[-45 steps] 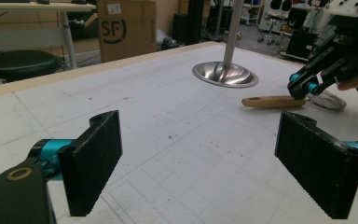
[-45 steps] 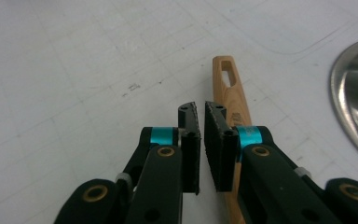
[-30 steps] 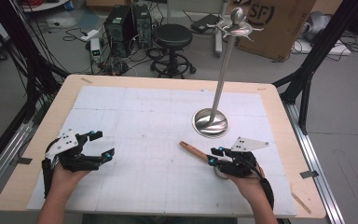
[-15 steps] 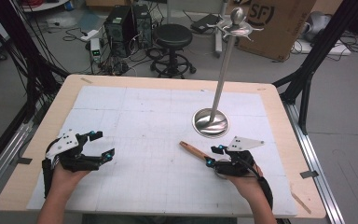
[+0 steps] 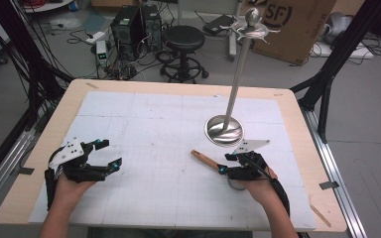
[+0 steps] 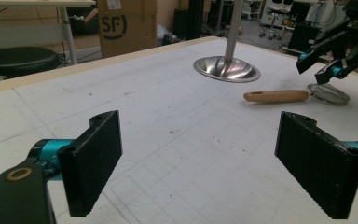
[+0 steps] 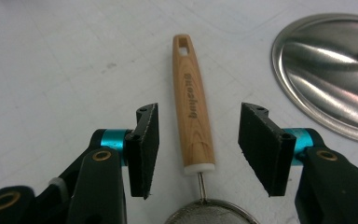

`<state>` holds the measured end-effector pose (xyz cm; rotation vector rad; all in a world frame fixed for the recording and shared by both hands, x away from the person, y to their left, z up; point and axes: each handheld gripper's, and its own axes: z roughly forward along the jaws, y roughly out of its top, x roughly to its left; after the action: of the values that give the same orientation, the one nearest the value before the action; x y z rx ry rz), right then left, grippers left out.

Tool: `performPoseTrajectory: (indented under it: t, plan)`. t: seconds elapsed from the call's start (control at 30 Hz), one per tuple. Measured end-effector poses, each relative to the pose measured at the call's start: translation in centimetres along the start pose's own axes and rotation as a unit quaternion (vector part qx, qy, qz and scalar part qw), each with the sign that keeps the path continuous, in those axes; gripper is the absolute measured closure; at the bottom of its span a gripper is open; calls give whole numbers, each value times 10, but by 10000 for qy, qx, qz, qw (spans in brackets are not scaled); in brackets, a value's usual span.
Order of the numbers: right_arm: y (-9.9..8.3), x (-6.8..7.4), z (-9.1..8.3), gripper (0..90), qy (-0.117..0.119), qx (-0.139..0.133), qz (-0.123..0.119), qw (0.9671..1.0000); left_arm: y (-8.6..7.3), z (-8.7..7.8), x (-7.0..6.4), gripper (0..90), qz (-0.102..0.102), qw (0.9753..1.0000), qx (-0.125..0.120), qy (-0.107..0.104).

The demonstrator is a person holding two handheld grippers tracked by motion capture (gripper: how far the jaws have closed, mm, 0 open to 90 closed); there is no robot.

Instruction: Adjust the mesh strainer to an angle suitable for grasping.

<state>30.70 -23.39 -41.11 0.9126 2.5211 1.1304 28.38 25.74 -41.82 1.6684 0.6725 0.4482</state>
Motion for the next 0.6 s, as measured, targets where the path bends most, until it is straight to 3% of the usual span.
performPoseTrajectory:
  t: [0.07,0.23,0.3,0.33,0.37,0.53,0.57,0.6]
  plan:
    - [2,-1,5,483,-55,255,-92,9996,0,0,0,153,20,10000,26,3]
    - [3,-2,11,506,-11,494,-81,9987,-1,1,0,153,23,10000,56,-11]
    - [4,-2,16,536,-34,805,-136,9967,-1,1,0,153,5,10000,28,-13]
    - [4,-2,16,536,-34,805,-136,9967,-1,1,0,153,5,10000,22,-14]
    - [6,-2,19,546,-29,1018,-205,9946,-1,1,0,153,14,10000,32,-8]
    - [12,-2,27,592,50,1495,-295,9883,-1,1,0,153,12,10000,30,1]
    - [12,-2,27,592,50,1495,-295,9883,-1,1,0,153,17,10000,40,-3]
    - [15,-2,29,615,99,1649,-293,9858,-1,1,0,153,18,10000,41,-1]
